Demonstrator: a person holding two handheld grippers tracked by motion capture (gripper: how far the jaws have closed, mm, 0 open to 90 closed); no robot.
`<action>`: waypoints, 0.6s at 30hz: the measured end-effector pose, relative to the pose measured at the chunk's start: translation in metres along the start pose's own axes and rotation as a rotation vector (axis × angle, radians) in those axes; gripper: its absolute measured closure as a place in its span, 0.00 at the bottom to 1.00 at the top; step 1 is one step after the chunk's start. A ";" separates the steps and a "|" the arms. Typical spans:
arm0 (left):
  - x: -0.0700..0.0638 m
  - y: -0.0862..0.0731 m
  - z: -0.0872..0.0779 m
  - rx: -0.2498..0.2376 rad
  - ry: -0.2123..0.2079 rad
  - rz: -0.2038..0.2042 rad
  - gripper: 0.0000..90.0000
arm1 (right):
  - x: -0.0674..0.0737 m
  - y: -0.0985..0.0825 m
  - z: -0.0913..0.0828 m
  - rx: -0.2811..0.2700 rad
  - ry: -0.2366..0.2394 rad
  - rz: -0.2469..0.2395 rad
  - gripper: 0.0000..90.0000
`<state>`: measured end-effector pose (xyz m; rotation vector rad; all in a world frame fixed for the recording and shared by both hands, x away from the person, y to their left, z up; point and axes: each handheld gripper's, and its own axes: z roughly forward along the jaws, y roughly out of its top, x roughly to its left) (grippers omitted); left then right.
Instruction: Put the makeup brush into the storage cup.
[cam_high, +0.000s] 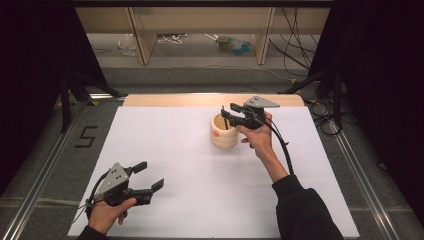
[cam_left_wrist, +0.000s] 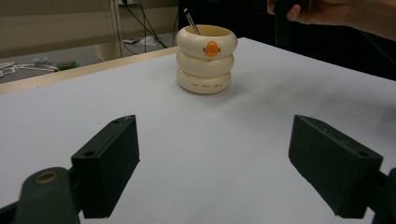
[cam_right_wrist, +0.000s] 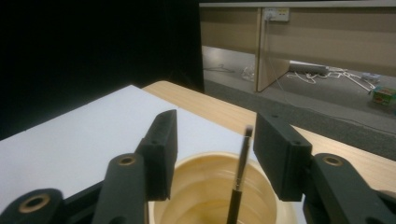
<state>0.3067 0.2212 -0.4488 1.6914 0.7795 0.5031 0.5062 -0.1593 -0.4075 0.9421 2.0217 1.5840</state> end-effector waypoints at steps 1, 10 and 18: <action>0.000 0.000 0.000 -0.001 0.001 0.001 0.18 | 0.000 0.001 -0.002 -0.003 -0.010 -0.011 0.51; 0.001 0.000 0.000 -0.001 0.001 0.003 0.18 | 0.015 0.010 -0.019 0.015 -0.038 -0.087 0.40; 0.003 0.001 -0.002 -0.003 0.008 0.019 0.18 | 0.026 0.010 -0.032 0.029 -0.022 -0.090 0.37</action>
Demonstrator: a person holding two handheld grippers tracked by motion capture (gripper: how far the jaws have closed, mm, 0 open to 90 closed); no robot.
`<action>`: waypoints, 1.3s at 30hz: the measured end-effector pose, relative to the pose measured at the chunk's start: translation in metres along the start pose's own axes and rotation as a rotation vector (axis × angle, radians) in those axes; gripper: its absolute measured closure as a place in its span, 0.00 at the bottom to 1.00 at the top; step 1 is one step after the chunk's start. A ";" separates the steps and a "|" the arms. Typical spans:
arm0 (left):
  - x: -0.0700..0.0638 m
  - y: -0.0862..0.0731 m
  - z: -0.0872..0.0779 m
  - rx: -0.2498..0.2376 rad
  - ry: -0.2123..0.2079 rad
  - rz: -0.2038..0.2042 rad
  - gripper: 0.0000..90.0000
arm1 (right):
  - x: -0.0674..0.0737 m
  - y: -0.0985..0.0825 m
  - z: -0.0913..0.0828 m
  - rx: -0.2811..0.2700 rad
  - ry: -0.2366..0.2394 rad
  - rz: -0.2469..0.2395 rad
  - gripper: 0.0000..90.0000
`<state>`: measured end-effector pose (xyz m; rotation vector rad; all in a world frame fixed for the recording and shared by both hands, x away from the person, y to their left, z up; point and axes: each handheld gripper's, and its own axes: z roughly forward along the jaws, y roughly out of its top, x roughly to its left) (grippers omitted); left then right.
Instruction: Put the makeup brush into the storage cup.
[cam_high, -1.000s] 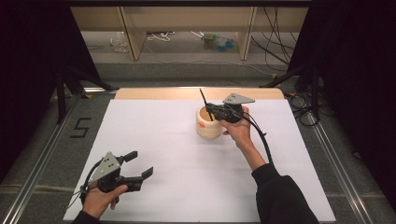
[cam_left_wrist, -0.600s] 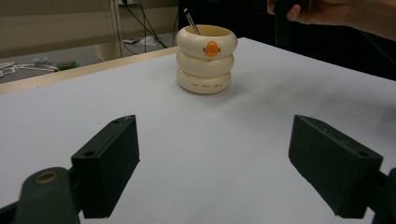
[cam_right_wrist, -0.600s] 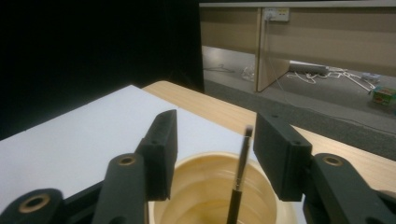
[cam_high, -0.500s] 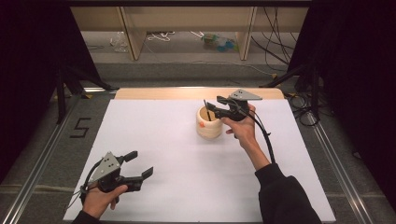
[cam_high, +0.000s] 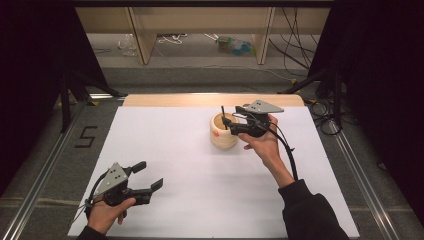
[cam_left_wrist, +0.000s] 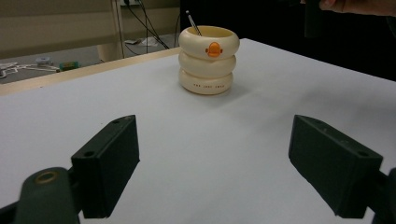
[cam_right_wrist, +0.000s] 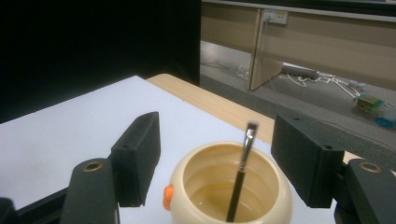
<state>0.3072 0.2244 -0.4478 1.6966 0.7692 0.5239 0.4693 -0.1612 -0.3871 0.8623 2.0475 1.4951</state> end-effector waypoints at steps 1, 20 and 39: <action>0.000 0.000 0.000 0.000 0.000 0.002 0.18 | 0.001 -0.001 -0.001 0.001 -0.007 0.001 0.37; 0.001 -0.001 -0.003 -0.006 0.014 0.002 0.18 | 0.021 -0.011 -0.009 0.039 0.043 -0.021 0.32; -0.001 0.000 -0.001 -0.001 -0.001 0.004 0.18 | 0.027 -0.016 -0.025 0.015 0.045 -0.007 0.30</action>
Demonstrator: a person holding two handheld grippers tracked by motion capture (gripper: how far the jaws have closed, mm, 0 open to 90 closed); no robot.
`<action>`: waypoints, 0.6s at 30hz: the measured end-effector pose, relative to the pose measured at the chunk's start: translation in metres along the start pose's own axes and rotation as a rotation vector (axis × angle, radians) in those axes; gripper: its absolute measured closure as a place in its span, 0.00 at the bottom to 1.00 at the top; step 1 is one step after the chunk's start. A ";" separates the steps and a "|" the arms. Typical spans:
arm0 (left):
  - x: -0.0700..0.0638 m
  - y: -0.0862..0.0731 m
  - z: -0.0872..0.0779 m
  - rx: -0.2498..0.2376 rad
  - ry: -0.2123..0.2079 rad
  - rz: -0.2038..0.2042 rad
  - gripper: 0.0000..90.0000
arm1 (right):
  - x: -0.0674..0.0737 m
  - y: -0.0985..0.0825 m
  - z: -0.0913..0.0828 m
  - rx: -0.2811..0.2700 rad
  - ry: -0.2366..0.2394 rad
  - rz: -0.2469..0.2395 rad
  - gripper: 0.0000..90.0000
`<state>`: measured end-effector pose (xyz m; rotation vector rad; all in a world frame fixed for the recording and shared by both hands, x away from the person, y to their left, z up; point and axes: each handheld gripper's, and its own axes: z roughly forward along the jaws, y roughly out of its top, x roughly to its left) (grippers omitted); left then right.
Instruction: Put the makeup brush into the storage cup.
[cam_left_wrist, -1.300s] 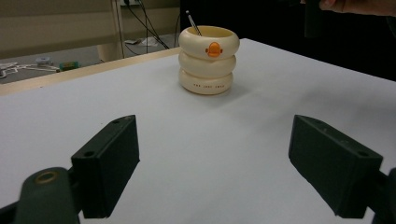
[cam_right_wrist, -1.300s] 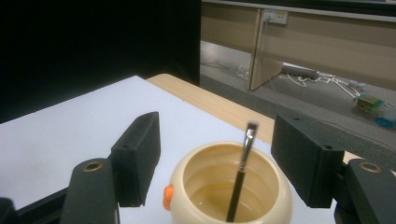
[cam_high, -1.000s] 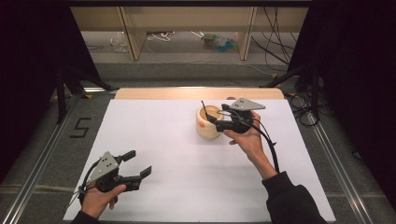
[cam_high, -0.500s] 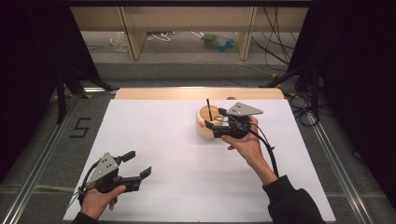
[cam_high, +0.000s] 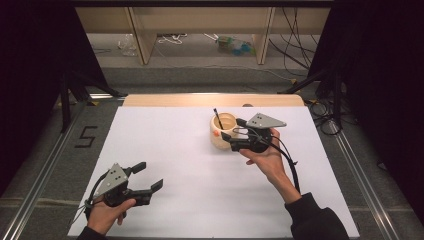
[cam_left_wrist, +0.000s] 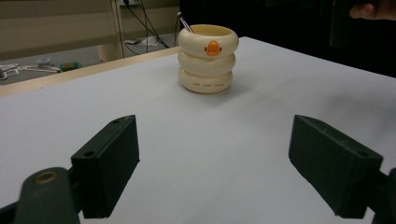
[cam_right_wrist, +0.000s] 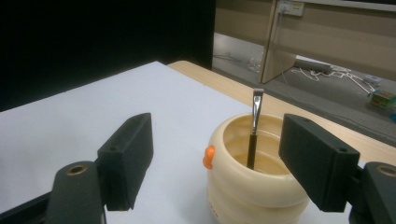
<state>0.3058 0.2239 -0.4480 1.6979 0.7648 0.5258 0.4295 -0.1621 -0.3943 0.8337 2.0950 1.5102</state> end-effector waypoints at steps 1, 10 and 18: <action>0.000 0.000 0.000 0.000 0.003 -0.001 0.18 | 0.000 0.000 -0.001 -0.002 -0.007 -0.005 0.30; 0.000 0.000 0.000 0.001 0.003 -0.005 0.18 | 0.006 -0.004 -0.011 0.010 0.002 0.000 0.28; 0.000 0.000 -0.001 -0.001 0.003 -0.007 0.18 | 0.012 -0.007 -0.020 -0.005 0.006 0.004 0.28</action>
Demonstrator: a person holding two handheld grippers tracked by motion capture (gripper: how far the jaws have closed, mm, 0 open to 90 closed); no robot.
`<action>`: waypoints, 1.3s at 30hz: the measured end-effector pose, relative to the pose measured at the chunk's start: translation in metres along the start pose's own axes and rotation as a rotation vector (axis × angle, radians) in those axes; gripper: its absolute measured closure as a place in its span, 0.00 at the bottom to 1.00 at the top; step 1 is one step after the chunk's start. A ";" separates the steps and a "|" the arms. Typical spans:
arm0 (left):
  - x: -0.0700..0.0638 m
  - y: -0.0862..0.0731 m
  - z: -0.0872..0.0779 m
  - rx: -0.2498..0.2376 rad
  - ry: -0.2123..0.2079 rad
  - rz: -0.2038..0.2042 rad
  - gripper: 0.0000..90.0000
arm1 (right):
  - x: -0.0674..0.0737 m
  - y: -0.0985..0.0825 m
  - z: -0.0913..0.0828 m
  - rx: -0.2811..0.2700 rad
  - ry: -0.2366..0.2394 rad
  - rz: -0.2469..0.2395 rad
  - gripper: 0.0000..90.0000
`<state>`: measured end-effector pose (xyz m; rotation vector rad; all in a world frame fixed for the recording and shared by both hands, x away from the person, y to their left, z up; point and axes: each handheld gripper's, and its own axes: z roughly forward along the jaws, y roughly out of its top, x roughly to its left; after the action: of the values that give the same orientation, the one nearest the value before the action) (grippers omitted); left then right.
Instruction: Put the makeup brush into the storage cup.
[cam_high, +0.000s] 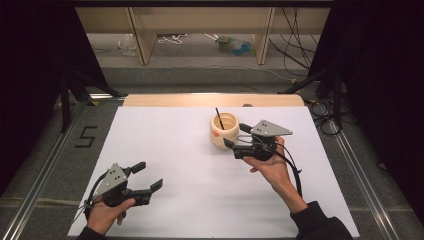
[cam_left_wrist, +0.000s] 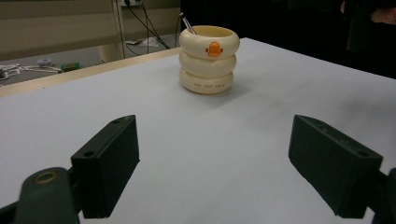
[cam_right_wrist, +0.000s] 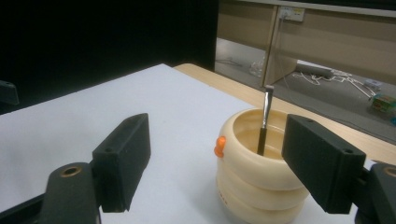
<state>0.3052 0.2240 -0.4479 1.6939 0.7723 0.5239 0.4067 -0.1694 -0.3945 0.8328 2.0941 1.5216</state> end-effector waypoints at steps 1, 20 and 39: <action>0.000 0.000 0.000 0.000 0.000 -0.001 0.18 | 0.001 -0.001 -0.002 0.001 -0.001 0.001 0.28; 0.000 0.000 -0.001 -0.004 0.003 0.003 0.18 | 0.008 -0.016 -0.019 -0.008 -0.009 0.008 0.27; 0.001 0.000 -0.002 -0.001 0.006 0.016 0.18 | 0.005 -0.029 -0.042 -0.060 -0.036 0.036 0.27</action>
<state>0.3047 0.2258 -0.4475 1.6998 0.7635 0.5406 0.3696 -0.2017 -0.4092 0.8735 2.0077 1.5685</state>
